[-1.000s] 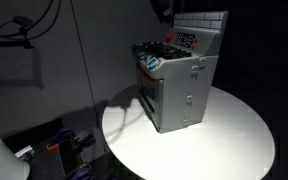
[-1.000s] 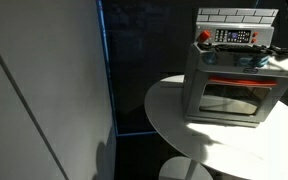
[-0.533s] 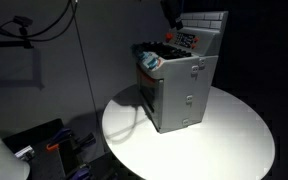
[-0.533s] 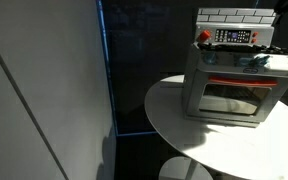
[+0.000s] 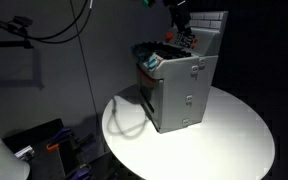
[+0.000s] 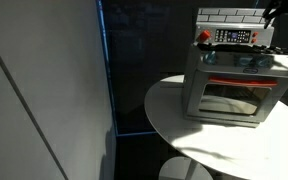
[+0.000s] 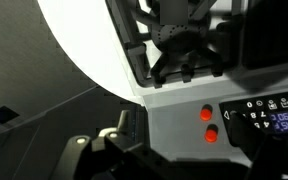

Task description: Press the top switch on the stove

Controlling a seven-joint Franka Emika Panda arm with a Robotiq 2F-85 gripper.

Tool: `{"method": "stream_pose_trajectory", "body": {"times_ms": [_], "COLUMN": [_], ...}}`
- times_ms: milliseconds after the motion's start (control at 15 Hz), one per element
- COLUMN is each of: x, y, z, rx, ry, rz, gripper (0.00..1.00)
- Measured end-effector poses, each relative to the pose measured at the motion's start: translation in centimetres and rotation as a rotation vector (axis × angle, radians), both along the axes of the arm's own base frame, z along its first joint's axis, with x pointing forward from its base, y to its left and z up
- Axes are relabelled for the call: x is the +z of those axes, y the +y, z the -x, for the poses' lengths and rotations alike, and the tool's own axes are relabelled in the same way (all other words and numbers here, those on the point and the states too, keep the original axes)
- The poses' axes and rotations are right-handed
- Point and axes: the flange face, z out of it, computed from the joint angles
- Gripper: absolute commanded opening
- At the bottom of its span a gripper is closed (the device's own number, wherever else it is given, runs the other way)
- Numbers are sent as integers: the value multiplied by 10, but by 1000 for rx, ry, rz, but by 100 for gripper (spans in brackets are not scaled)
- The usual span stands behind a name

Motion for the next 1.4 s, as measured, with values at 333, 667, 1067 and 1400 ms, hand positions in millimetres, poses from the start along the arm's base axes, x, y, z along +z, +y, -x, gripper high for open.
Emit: {"method": "stream_pose_trajectory", "body": {"times_ms": [333, 667, 1067, 1400], "x": [3, -4, -18, -22], "y": [1, -2, -10, -13], "z": [-1, -2, -9, -16], "rx": [1, -4, -17, -9], "ry": [-5, 5, -1, -40], "rz": [1, 1, -2, -3], "gripper": [100, 100, 100, 100]}}
